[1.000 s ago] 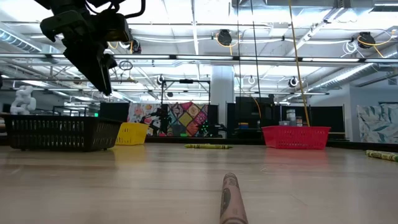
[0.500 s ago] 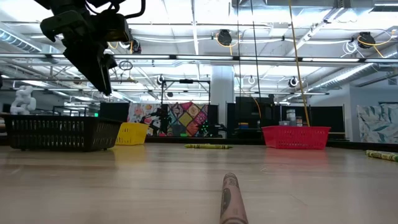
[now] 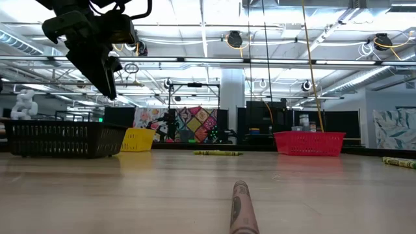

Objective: Sort crayons
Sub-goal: Put the brown crayon into the yellow bin

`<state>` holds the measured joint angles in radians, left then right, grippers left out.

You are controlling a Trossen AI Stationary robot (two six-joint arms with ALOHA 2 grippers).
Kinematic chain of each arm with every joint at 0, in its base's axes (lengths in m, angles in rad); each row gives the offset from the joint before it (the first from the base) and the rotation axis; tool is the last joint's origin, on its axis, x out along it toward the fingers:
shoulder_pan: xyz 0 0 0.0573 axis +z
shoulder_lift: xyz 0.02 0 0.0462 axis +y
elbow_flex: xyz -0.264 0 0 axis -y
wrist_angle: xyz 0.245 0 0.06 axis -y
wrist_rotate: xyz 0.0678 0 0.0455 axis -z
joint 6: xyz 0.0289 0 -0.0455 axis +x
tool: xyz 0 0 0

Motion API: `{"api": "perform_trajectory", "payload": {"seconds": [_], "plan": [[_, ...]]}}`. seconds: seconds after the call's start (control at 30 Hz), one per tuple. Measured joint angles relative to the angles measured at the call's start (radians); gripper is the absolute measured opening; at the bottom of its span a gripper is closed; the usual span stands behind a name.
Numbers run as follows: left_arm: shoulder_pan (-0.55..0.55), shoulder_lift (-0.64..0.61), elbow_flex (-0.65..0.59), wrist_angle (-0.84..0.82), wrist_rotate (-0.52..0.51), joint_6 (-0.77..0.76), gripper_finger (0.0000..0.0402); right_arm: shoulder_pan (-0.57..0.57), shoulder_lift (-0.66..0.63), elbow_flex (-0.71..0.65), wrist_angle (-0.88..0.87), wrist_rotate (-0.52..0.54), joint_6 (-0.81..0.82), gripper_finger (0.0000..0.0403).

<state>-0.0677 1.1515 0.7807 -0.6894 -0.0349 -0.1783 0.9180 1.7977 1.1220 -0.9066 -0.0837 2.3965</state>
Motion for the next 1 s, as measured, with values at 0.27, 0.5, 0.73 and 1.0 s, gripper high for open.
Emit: {"api": "perform_trajectory", "payload": {"seconds": [0.27,0.5,0.73,1.0], "plan": [[0.0,0.0,0.0,0.0,0.0,0.0,0.0102,0.0,-0.005,-0.043,0.07,0.001,-0.023,0.0077],[0.0,0.0,0.0,0.001,0.0,0.001,0.0102,0.0,-0.003,-0.044,0.062,0.003,-0.039,0.0009],[0.0,0.0,0.0,0.001,0.0,0.0,0.0102,0.0,-0.002,-0.045,0.054,0.003,-0.044,0.0003],[0.0,0.0,0.0,0.015,-0.019,0.002,0.0102,0.008,-0.018,-0.026,0.006,0.018,-0.045,0.0001]]}}
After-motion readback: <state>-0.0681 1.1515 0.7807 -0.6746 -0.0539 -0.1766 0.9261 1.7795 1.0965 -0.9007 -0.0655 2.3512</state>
